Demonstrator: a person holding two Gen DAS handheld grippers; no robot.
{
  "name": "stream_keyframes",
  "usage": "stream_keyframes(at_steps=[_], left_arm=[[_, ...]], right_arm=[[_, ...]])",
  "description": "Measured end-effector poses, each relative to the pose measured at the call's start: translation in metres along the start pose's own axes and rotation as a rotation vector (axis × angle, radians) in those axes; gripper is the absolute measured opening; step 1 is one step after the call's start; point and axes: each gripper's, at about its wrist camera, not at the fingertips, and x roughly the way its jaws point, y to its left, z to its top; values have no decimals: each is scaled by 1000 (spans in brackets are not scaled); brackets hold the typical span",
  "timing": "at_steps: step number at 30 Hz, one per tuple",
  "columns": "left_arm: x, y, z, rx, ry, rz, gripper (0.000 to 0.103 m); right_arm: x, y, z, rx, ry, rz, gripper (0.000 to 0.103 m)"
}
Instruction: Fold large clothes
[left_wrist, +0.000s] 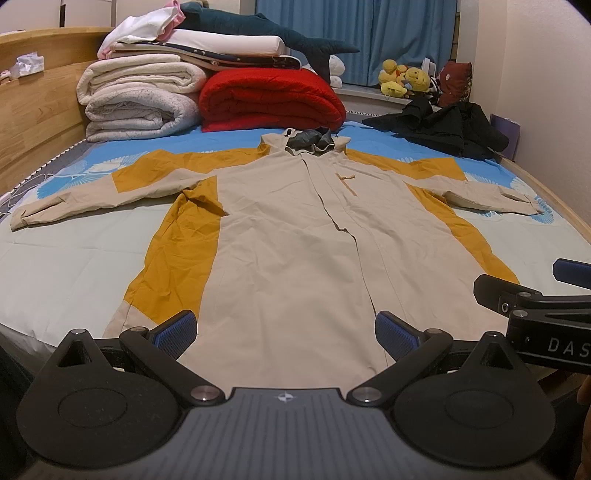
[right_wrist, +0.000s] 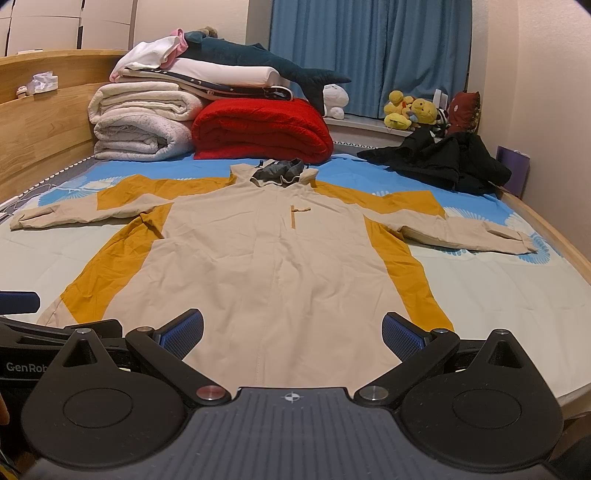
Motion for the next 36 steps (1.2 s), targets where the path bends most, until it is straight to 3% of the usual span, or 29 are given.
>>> stream_keyframes(at_steps=[12,15,17,21,24,27,30,33,36], left_arm=[[0,0,1,5,-2,-6,103],[1,5,4,3,-13,-9,103],[5,12,9,0,-19,-16,100],[22,31,26,22,-20,-4,82],[48,56,37,18,3,26,68],[81,85,44,29,53,78,66],[116,120,45,-3,143,154,66],[141,155,40,-107,226,239,66],[157,180,30,-204,310,256,66]], right_arm=[[0,0,0,0,-1,-1,100],[-1,-2,3,1,-6,-11,95],[1,-11,7,27,-17,-32,83],[16,-45,15,101,-57,-78,67],[33,-81,23,151,-109,-156,67],[48,-114,34,91,-110,-288,67],[77,-148,26,162,11,-351,67],[108,-177,5,294,143,-353,67],[125,-194,-18,363,274,-359,67]])
